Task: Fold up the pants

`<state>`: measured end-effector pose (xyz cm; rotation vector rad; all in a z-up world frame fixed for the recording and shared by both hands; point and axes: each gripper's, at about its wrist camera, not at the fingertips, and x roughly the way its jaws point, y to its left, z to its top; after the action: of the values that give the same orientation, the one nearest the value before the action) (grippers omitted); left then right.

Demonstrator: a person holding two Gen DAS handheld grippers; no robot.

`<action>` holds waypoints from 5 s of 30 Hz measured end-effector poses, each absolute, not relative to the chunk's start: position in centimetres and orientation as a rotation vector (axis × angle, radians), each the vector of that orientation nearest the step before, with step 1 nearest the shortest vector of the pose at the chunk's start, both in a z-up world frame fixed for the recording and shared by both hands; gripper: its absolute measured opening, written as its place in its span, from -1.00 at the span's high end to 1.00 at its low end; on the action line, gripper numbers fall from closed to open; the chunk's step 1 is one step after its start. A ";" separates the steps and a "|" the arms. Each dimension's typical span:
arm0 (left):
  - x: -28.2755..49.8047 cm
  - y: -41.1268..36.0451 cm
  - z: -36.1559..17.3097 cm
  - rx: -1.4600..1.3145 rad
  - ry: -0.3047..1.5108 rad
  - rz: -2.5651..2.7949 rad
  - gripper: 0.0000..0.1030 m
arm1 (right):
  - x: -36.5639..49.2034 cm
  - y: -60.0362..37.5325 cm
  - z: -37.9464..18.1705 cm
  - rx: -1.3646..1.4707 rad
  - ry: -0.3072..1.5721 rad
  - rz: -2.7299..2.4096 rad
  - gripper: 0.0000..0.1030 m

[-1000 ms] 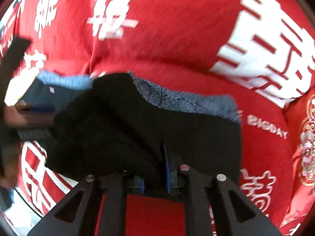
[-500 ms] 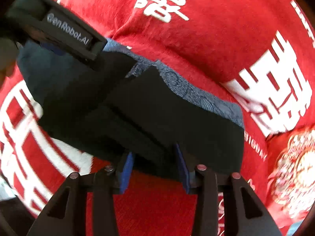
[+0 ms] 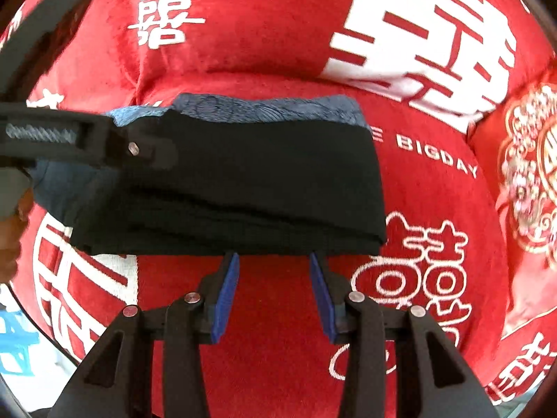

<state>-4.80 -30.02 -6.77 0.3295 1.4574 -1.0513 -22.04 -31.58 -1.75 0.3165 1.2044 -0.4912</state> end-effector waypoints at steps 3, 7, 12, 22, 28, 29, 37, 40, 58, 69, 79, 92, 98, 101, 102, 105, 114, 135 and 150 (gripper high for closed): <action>-4.6 -30.3 -7.2 0.307 1.492 -1.070 0.54 | -22.7 -31.8 -1.8 0.364 1.194 -0.491 0.12; -4.3 -30.4 -6.3 0.226 1.546 -1.146 0.82 | -23.5 -32.6 -2.2 0.435 1.198 -0.494 0.13; -5.2 -29.0 -5.4 0.348 1.476 -1.149 0.82 | -24.8 -33.6 -1.7 0.479 1.185 -0.509 0.13; -6.2 -27.3 -8.3 0.389 1.488 -1.045 0.82 | -24.6 -38.6 -1.6 0.607 1.112 -0.504 0.13; -6.6 -27.7 -8.4 0.391 1.479 -1.034 0.82 | -22.9 -44.3 -2.1 0.677 1.077 -0.548 0.13; -6.6 -27.7 -8.4 0.391 1.478 -1.032 0.82 | -22.5 -45.2 -2.3 0.691 1.074 -0.559 0.13; -6.8 -27.5 -8.3 0.402 1.458 -1.004 0.82 | -16.1 -45.9 -3.8 0.585 1.076 -0.471 0.13; -6.6 -27.4 -8.1 0.398 1.457 -0.975 0.81 | -13.2 -43.5 -6.1 0.441 1.179 -0.459 0.14; -4.2 -21.5 -7.1 0.288 1.441 -0.522 -0.50 | -17.7 -27.6 -1.8 -0.087 1.093 -0.054 -0.20; -4.1 -16.0 -8.1 0.171 1.430 -0.364 -0.50 | -16.4 -21.8 -4.7 -0.411 1.022 0.076 -0.20; -2.4 -14.1 -7.1 0.224 1.418 -0.421 -0.50 | -13.3 -23.5 -3.4 -0.141 1.118 0.007 0.59; -0.6 -11.1 -9.7 0.294 1.498 -0.356 -0.50 | -11.9 -20.2 -4.8 -0.131 1.251 -0.039 0.18; -0.2 -10.1 -9.5 0.298 1.499 -0.365 -0.50 | -11.0 -20.8 -2.9 -0.007 1.254 -0.041 0.16; 0.2 -9.8 -9.7 0.283 1.505 -0.368 -0.50 | -10.1 -21.9 -2.0 0.048 1.233 -0.102 0.09; 0.4 -9.6 -9.7 0.278 1.505 -0.366 -0.50 | -9.7 -22.4 -1.8 0.063 1.225 -0.131 0.02; 0.9 -9.3 -9.7 0.267 1.504 -0.362 -0.50 | -8.9 -24.2 -2.0 0.130 1.228 -0.205 -0.07; 1.6 -7.9 -9.7 0.239 1.506 -0.356 -0.50 | -7.8 -26.8 -5.9 0.432 1.342 -0.282 -0.13; 2.8 -2.0 -9.4 0.069 1.525 -0.424 -0.50 | -7.5 -24.6 -5.6 0.407 1.345 -0.283 -0.23; 5.0 0.7 -9.1 -0.121 1.521 -0.461 -0.66 | -4.1 -23.2 -5.4 0.383 1.313 -0.217 -0.25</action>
<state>5.02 0.66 -9.13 -0.1208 1.5210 -0.4609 -4.10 -23.17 -5.39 0.3834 1.3132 -0.2175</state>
